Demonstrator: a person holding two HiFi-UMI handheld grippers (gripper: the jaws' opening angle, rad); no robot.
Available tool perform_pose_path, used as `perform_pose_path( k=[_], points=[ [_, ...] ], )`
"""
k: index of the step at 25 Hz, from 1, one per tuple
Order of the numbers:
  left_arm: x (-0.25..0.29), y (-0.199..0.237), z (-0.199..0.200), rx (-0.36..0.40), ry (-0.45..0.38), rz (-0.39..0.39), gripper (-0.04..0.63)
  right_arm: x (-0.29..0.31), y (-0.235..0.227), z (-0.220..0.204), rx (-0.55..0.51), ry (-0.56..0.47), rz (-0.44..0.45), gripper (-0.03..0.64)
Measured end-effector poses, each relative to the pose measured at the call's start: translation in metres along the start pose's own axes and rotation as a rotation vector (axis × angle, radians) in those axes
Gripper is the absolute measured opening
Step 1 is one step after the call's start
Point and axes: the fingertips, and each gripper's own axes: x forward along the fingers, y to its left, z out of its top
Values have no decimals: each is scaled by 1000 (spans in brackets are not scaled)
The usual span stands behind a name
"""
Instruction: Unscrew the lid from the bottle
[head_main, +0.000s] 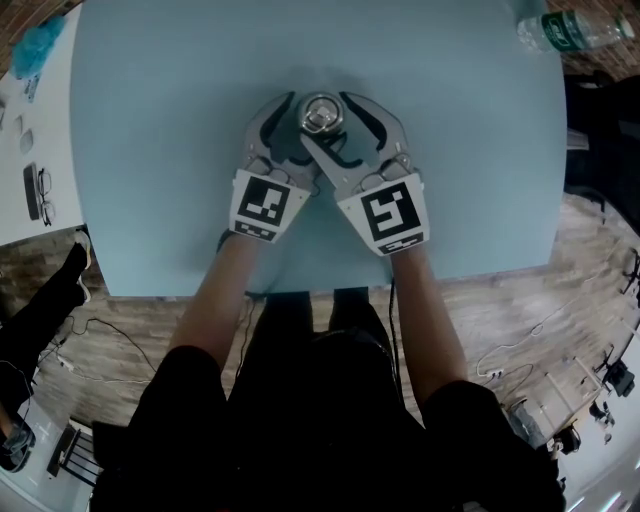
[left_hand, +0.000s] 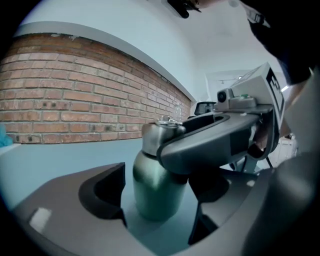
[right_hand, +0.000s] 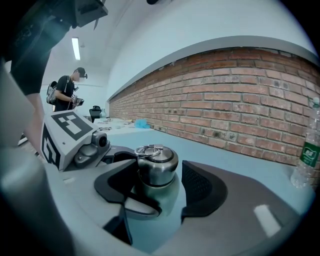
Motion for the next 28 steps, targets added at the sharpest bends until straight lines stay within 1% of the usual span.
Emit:
perform_pose_path(
  k=[4, 10, 15, 24, 28],
  points=[
    [2, -1, 1, -2, -6, 1, 374, 5, 2, 3, -15, -7, 10, 278],
    [6, -2, 7, 8, -22, -4, 370, 8, 1, 7, -4, -23, -5, 278],
    [8, -4, 9, 14, -26, -13, 357, 9, -1, 10, -33, -21, -19, 279],
    [9, -5, 11, 22, -32, -21, 356, 9, 0, 13, -39, -30, -15, 267],
    [9, -4, 10, 21, -32, -24, 360, 9, 0, 13, -32, -35, 6, 265]
  ],
)
